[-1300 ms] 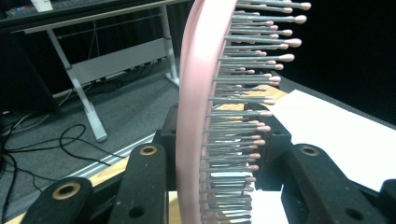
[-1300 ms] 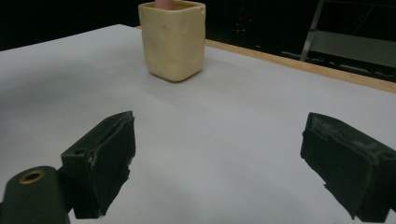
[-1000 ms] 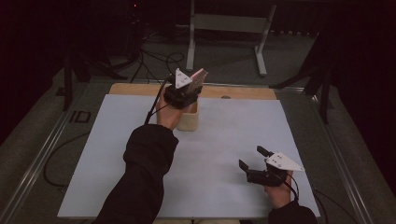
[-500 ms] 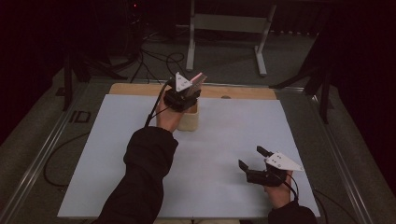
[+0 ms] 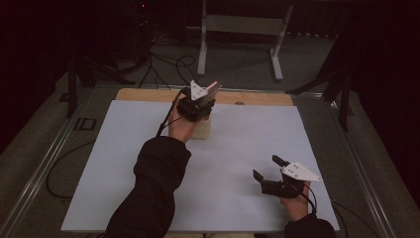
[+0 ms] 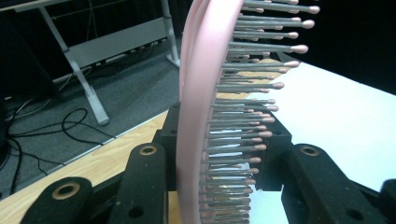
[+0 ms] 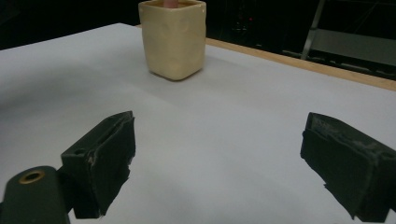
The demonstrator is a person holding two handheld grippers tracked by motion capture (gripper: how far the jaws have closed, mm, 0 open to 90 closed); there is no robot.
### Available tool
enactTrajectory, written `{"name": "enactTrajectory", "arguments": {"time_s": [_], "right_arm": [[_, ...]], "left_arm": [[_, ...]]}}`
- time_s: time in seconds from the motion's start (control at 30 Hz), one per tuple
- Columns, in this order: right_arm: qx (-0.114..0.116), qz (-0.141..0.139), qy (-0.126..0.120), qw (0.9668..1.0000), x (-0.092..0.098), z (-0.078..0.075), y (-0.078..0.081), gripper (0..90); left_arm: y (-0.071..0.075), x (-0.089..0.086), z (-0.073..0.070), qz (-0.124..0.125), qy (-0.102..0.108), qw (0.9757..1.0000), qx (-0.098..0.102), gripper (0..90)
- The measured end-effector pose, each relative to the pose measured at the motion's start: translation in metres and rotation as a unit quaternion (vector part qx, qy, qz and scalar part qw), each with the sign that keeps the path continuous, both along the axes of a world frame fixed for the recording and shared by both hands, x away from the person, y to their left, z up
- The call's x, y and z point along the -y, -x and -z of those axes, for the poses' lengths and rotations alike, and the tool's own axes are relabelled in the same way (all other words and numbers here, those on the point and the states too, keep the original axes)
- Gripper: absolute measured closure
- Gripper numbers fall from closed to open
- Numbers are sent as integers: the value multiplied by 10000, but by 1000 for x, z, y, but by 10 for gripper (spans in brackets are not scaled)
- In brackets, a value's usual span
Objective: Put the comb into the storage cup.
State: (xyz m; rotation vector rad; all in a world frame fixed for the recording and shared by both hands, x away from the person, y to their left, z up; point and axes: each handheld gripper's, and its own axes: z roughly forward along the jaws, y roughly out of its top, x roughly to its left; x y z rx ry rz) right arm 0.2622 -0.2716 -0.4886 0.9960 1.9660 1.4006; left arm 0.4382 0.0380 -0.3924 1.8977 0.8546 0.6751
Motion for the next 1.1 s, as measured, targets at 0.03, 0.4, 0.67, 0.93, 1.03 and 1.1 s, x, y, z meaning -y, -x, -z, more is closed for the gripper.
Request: {"name": "enactTrajectory", "arguments": {"time_s": [0.03, 0.4, 0.67, 0.93, 1.03, 1.1], "right_arm": [[-1, -1, 0, 10000, 0, 0, 0, 102], [-7, 7, 9, 10000, 0, 0, 0, 102], [-8, 5, 9, 10000, 0, 0, 0, 102], [-13, 19, 12, 10000, 0, 0, 0, 102], [-10, 16, 22, 10000, 0, 0, -1, 102], [-10, 5, 29, 10000, 0, 0, 0, 102]], "left_arm": [[0, 0, 0, 0, 0, 10000, 0, 640], [-1, 4, 5, -2, -79, 10000, -45, 639], [0, 4, 7, -14, -132, 9999, -68, 639], [0, 3, 11, -58, -186, 9998, -101, 639], [0, 1, 14, -91, -193, 9997, -126, 638], [-1, -2, 17, -148, -192, 9996, -160, 638]]}}
